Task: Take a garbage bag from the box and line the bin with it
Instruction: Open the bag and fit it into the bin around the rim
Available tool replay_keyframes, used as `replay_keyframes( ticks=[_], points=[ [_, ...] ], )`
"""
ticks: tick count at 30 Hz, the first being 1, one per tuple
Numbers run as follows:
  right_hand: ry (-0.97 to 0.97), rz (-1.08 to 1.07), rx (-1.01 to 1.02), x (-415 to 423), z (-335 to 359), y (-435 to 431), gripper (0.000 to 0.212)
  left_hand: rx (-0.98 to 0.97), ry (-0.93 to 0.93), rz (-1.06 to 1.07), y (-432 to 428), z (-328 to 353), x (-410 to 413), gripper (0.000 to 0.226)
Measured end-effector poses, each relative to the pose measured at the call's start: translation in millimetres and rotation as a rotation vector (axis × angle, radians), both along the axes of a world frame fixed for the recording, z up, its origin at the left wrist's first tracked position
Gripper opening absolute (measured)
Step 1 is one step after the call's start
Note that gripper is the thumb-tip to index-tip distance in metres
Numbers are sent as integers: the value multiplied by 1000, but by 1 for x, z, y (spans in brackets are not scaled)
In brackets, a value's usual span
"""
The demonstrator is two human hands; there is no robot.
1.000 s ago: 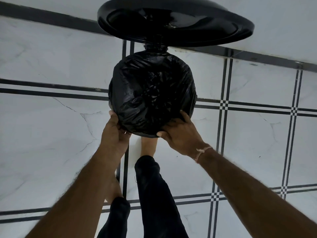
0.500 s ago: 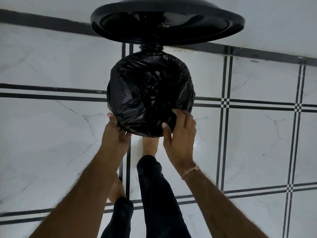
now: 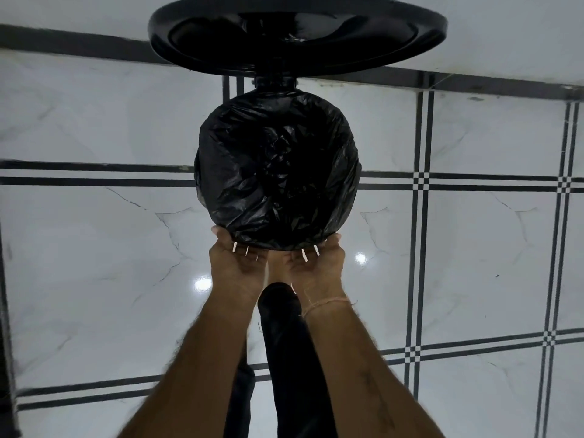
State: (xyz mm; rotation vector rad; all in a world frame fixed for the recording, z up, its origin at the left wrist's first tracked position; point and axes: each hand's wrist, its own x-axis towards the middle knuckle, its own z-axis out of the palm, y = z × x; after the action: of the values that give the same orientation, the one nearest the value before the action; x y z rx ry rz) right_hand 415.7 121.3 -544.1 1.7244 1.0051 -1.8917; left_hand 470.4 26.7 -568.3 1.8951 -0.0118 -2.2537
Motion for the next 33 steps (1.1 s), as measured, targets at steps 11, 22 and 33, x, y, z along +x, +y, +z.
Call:
replay_keyframes(
  ticks=[11, 22, 33],
  points=[
    [98, 270, 23, -70, -22, 46, 15, -52, 130, -203, -51, -13, 6, 41],
    [126, 339, 32, -95, -41, 57, 37, -40, 93, -356, -81, -29, -6, 14],
    [156, 490, 48, -108, -32, 61, 14, -113, 54, -446, -98, -20, -11, 24]
  ],
)
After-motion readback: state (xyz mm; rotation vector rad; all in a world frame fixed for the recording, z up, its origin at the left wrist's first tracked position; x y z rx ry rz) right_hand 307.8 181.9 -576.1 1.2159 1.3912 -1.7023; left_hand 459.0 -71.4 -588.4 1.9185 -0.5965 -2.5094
